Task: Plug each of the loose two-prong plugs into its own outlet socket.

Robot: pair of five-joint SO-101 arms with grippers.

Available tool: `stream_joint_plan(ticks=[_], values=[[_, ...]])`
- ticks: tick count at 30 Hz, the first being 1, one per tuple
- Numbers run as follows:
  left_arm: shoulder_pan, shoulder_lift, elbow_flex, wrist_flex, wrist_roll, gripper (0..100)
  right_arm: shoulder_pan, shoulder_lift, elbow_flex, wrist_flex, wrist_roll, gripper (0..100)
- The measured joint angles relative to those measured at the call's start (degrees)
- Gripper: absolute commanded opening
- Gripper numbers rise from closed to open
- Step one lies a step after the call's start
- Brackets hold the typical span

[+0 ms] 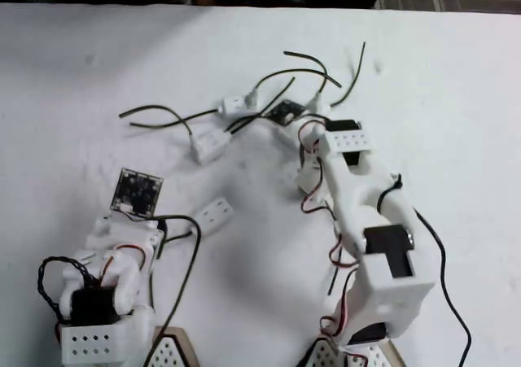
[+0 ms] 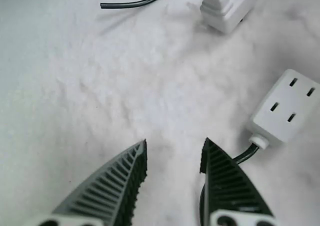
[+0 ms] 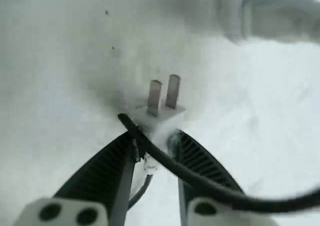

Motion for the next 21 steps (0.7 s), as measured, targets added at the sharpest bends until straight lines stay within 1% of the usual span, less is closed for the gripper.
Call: stream_joint_plan(ticks=[5, 9, 13, 17, 21], values=[[0.0, 0.0, 0.0, 0.0, 0.0, 18, 0.0, -10.5, 0.0, 7.6, 0.2, 1.8], [0.0, 0.0, 0.0, 0.0, 0.0, 18, -0.6, -19.3, 0.0, 10.3, 0.9, 1.9], [0.0, 0.0, 0.0, 0.0, 0.0, 18, -4.5, -24.7, 0.0, 12.7, 8.5, 1.9], [0.0, 0.0, 0.0, 0.0, 0.0, 18, -9.1, -26.4, 0.0, 14.9, 17.9, 1.9], [0.0, 0.0, 1.0, 0.0, -1.5, 18, -12.4, -26.7, 3.9, 15.0, 30.7, 1.9]])
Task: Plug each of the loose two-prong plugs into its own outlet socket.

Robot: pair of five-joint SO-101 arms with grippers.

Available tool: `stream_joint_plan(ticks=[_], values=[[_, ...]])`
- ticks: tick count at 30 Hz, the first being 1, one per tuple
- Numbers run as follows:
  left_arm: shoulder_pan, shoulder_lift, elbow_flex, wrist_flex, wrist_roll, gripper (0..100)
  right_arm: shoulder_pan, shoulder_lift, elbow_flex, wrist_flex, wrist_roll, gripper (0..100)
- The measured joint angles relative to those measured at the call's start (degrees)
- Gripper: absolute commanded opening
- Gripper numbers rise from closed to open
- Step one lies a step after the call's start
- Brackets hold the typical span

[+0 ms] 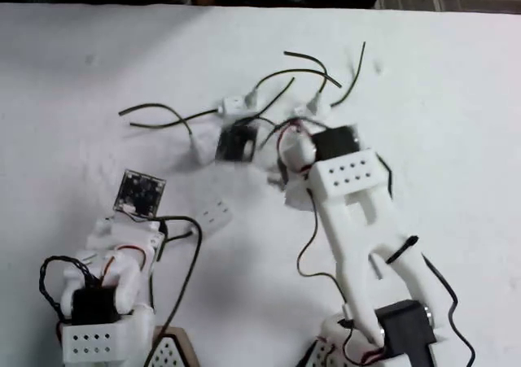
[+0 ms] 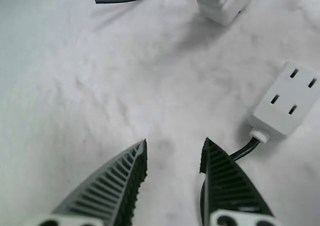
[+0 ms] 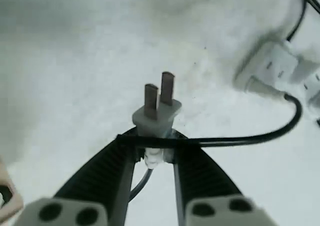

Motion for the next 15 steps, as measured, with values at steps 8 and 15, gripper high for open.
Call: stream_joint_plan(ticks=[8, 15], values=[[0.0, 0.0, 0.2, 0.0, -0.8, 18, -3.5, -0.5, 11.0, -0.2, 28.1, 2.2], [0.0, 0.0, 0.2, 0.0, -0.8, 18, -3.4, -0.5, 11.3, 0.6, 29.5, 16.6]])
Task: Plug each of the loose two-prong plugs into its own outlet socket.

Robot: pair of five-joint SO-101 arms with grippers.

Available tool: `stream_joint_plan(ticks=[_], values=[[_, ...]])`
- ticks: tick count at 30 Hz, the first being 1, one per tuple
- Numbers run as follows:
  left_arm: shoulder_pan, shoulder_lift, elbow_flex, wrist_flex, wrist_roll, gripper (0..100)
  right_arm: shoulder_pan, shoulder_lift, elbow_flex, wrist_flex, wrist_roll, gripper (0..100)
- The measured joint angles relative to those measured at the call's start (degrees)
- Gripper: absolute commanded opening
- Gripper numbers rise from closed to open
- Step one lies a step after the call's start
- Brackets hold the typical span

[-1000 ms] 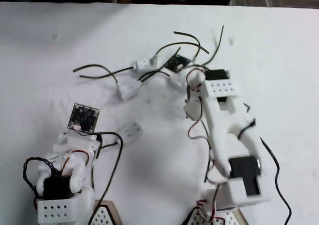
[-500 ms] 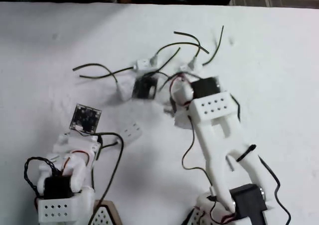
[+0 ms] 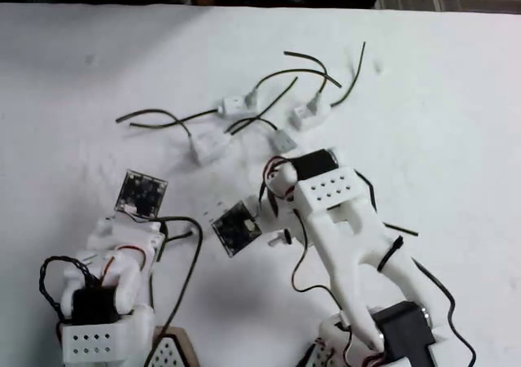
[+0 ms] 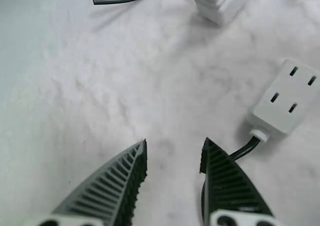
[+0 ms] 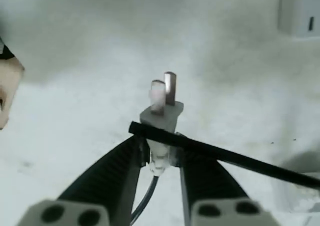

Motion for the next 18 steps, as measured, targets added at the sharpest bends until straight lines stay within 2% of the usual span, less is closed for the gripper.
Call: stream_joint_plan(ticks=[3, 11, 14, 18], values=[[0.0, 0.0, 0.0, 0.0, -0.2, 18, -0.1, -0.6, 0.0, 0.1, -7.7, 22.9], [0.0, 0.0, 0.0, 0.0, -0.2, 18, 0.0, -11.3, 0.0, 0.2, -23.0, 23.3], [0.0, 0.0, 0.0, 0.0, -0.2, 18, -0.2, -15.7, 0.0, 0.2, -31.9, 23.3], [0.0, 0.0, 0.0, 0.0, -0.2, 18, 0.6, -20.6, 2.3, 0.2, -47.4, 23.3]])
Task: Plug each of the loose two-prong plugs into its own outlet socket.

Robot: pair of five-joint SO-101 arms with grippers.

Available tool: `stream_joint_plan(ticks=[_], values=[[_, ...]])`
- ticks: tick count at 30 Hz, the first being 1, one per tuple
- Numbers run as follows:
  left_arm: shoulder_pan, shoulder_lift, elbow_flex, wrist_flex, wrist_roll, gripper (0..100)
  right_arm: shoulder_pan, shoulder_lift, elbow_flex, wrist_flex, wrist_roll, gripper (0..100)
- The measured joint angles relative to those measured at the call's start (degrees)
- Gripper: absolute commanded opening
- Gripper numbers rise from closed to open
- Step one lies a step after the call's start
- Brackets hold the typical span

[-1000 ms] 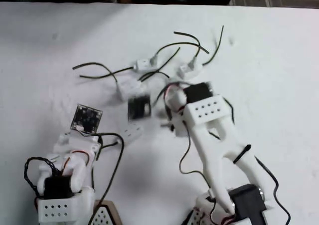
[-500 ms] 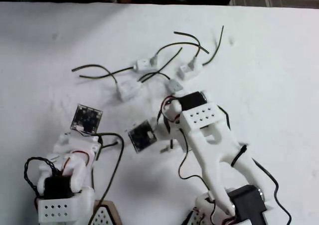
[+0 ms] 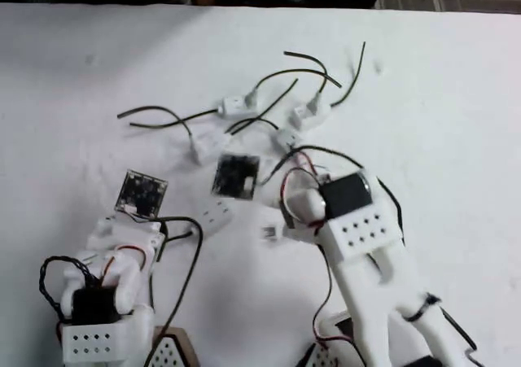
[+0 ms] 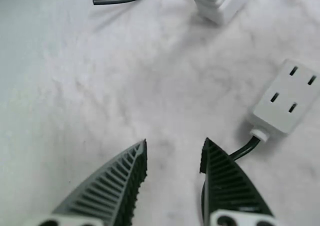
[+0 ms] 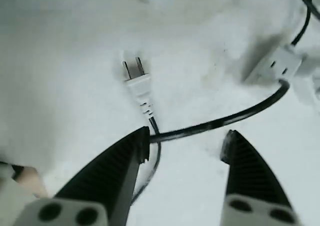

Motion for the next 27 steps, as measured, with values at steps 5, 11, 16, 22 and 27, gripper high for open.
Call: stream_joint_plan(ticks=[5, 11, 16, 22, 27], values=[[0.0, 0.0, 0.0, 0.0, 0.0, 18, 1.0, -1.5, 5.6, 0.0, -19.4, 23.3], [0.0, 0.0, 0.0, 0.0, 0.0, 18, 1.1, -1.5, 11.3, -3.3, -51.2, 23.3], [0.0, 0.0, 0.0, 0.0, 0.0, 18, 1.1, -1.5, 14.7, -10.6, -67.6, 23.3], [0.0, 0.0, 0.0, 0.0, 0.0, 18, 1.1, -1.5, 21.1, -22.2, -75.3, 23.3], [0.0, 0.0, 0.0, 0.0, 0.0, 18, -0.8, 2.7, 22.3, -25.1, -79.0, 23.3]])
